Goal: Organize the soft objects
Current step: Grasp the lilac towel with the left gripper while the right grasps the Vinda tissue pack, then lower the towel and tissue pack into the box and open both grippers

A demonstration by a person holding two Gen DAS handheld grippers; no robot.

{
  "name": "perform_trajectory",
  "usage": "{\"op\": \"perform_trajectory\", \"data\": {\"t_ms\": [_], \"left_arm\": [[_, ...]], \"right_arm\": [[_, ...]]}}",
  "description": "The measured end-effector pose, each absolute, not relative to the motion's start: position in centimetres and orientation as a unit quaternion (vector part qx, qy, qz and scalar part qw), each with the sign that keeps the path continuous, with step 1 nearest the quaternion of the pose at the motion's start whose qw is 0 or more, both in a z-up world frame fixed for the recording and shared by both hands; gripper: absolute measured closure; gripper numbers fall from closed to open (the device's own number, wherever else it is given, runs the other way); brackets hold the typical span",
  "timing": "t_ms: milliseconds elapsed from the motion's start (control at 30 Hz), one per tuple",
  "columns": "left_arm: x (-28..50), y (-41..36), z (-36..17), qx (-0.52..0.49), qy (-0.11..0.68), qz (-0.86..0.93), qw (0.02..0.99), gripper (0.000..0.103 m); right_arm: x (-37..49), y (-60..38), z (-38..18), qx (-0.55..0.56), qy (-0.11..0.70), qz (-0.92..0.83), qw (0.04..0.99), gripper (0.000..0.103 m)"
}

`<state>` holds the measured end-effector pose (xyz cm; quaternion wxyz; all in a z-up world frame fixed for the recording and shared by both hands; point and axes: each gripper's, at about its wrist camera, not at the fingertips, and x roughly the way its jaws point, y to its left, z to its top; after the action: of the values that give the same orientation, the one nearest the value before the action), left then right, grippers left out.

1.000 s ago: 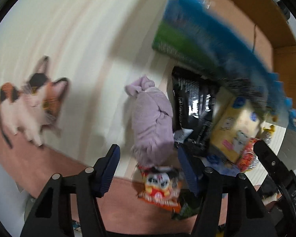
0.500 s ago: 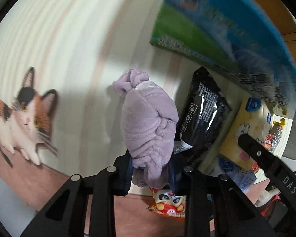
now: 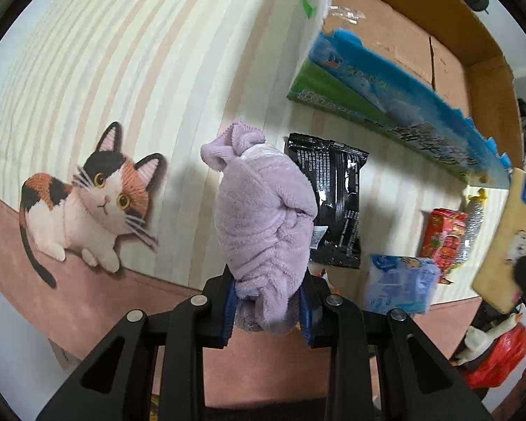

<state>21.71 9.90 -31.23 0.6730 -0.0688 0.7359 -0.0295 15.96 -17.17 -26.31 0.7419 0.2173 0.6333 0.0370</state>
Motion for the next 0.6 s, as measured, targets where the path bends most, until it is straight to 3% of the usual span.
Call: {"op": "perform_trajectory", "data": {"t_ms": [167, 333, 433, 600], "left_arm": [[24.5, 9.0, -24.2, -0.103, 0.694, -0.076, 0.708, 0.077], [30.8, 3.2, -17.9, -0.090, 0.648, -0.146, 0.742, 0.077], [35.2, -1.2, -17.8, -0.070, 0.643, -0.172, 0.743, 0.077], [42.8, -6.4, -23.3, -0.055, 0.687, -0.194, 0.698, 0.077]], "right_arm": [[16.5, -18.7, -22.1, 0.226, 0.608, 0.053, 0.759, 0.039], [20.8, -20.8, -19.2, 0.193, 0.587, 0.054, 0.785, 0.039], [25.2, -22.2, -20.0, 0.169, 0.591, 0.050, 0.787, 0.039], [31.7, -24.0, -23.8, 0.135, 0.615, 0.037, 0.776, 0.039]]}}
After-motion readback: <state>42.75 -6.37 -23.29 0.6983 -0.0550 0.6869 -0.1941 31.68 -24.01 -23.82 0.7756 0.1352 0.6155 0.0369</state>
